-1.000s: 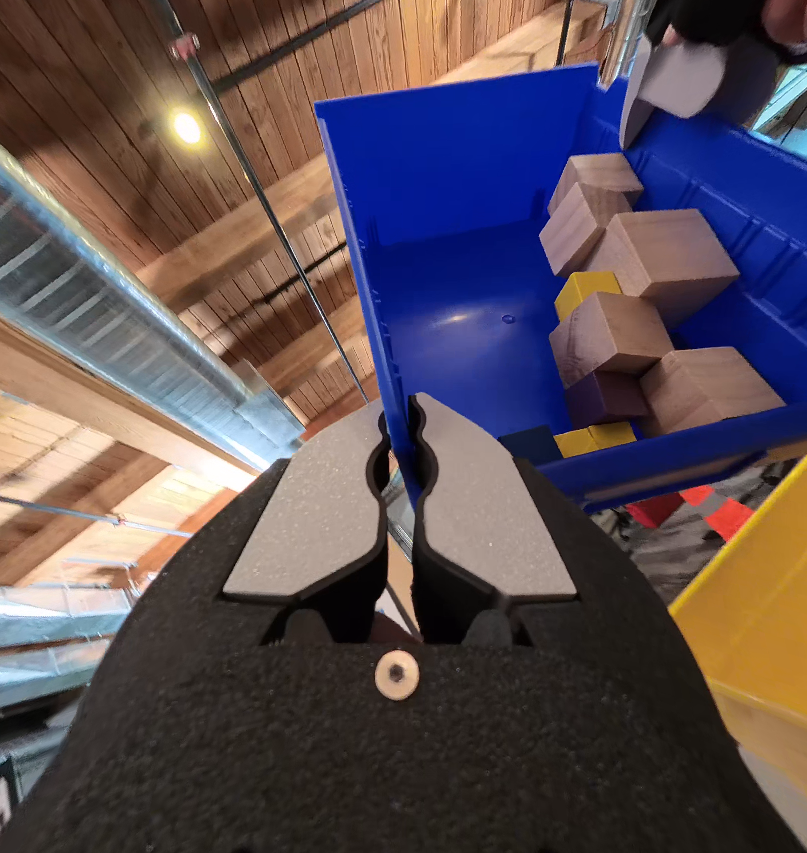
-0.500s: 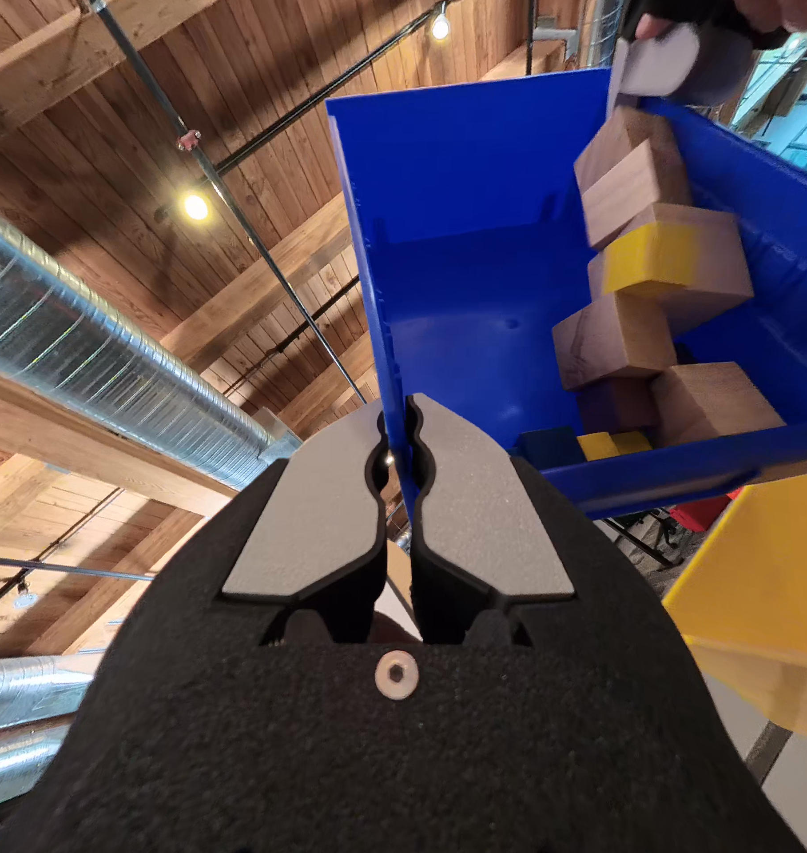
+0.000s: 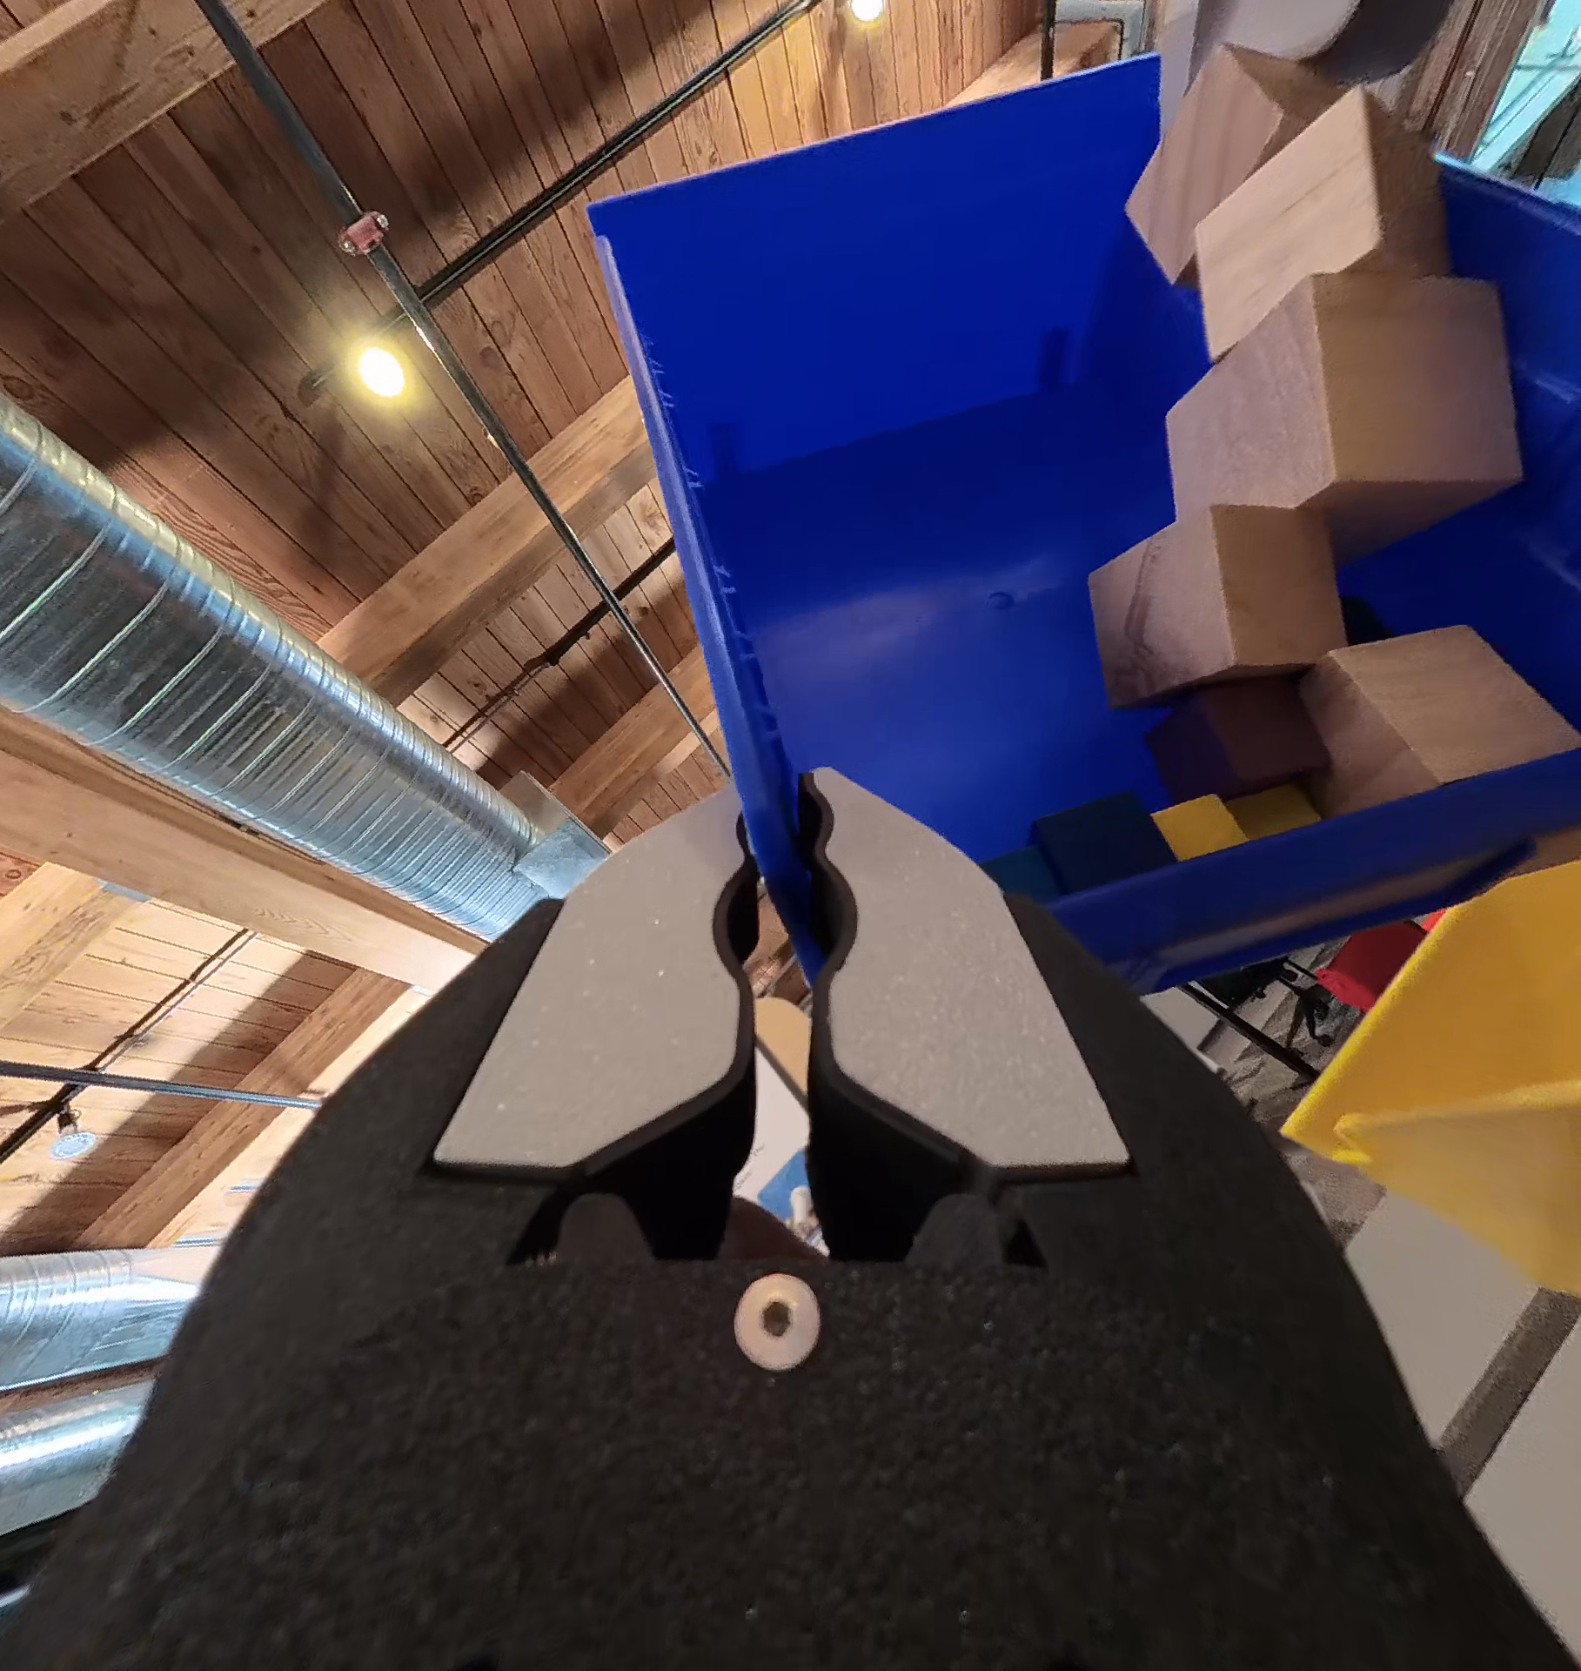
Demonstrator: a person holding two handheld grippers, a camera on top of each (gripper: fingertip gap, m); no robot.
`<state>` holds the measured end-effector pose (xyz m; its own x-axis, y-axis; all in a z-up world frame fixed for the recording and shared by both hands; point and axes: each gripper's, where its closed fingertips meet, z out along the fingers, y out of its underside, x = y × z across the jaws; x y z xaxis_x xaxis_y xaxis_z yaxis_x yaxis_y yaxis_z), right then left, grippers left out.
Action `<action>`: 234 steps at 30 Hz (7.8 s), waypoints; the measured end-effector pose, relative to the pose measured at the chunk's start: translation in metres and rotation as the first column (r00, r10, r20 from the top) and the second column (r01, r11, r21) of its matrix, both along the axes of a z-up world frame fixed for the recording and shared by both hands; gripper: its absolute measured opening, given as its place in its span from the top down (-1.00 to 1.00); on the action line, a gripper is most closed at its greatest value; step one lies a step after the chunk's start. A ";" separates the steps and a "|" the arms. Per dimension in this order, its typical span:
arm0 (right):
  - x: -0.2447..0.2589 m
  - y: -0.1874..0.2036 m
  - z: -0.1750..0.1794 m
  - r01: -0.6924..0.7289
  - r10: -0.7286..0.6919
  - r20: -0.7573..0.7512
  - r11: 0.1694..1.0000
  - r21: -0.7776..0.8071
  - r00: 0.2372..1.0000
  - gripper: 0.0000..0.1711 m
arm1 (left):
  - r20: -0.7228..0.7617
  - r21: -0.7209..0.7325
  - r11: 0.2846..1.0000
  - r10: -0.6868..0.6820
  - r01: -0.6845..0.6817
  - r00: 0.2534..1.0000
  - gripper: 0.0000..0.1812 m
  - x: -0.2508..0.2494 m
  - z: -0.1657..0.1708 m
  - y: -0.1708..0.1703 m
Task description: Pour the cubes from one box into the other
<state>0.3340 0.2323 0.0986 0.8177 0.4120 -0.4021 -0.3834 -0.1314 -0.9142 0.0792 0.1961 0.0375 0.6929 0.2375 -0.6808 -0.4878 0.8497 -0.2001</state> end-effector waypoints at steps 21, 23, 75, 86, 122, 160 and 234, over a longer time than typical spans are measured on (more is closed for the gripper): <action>-0.008 -0.016 0.035 0.003 -0.006 0.015 0.981 0.194 1.000 0.94 | 0.045 0.084 0.996 -0.020 0.017 0.999 0.94 0.000 0.016 -0.009; -0.003 -0.023 0.035 0.000 0.006 -0.022 0.969 0.245 1.000 0.94 | 0.036 0.135 0.991 -0.023 0.018 0.999 0.94 0.002 0.022 -0.014; -0.615 0.007 -0.179 -0.021 0.580 0.286 0.464 -0.886 0.763 0.92 | -0.023 -0.990 0.104 0.554 -0.096 0.832 0.95 -0.536 -0.091 -0.149; -0.688 0.037 -0.220 0.074 0.612 0.321 0.393 -0.916 0.723 0.90 | 0.006 -0.989 -0.116 0.587 0.091 0.810 0.94 -0.613 -0.158 -0.125; -0.125 -0.241 -0.218 0.174 -0.111 0.181 0.908 -0.381 0.977 0.61 | 0.153 -0.983 0.024 0.638 0.180 0.755 0.58 -0.474 -0.156 -0.245; -0.030 -0.219 -0.165 0.495 -0.448 0.375 0.868 -0.034 0.811 0.52 | 0.261 -0.952 -0.141 0.088 0.271 0.961 0.30 -0.043 -0.122 -0.217; -0.619 -0.295 -0.217 -0.387 0.449 0.545 0.892 -0.233 0.708 0.43 | 0.183 -0.962 0.020 0.784 0.271 0.593 0.94 -0.569 -0.159 -0.266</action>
<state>-0.2851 -0.0627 -0.1188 0.6571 0.7533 0.0258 0.3201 -0.2478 -0.9144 -0.4893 -0.0701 -0.1214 0.9915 0.1252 0.0347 0.0921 -0.4895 -0.8671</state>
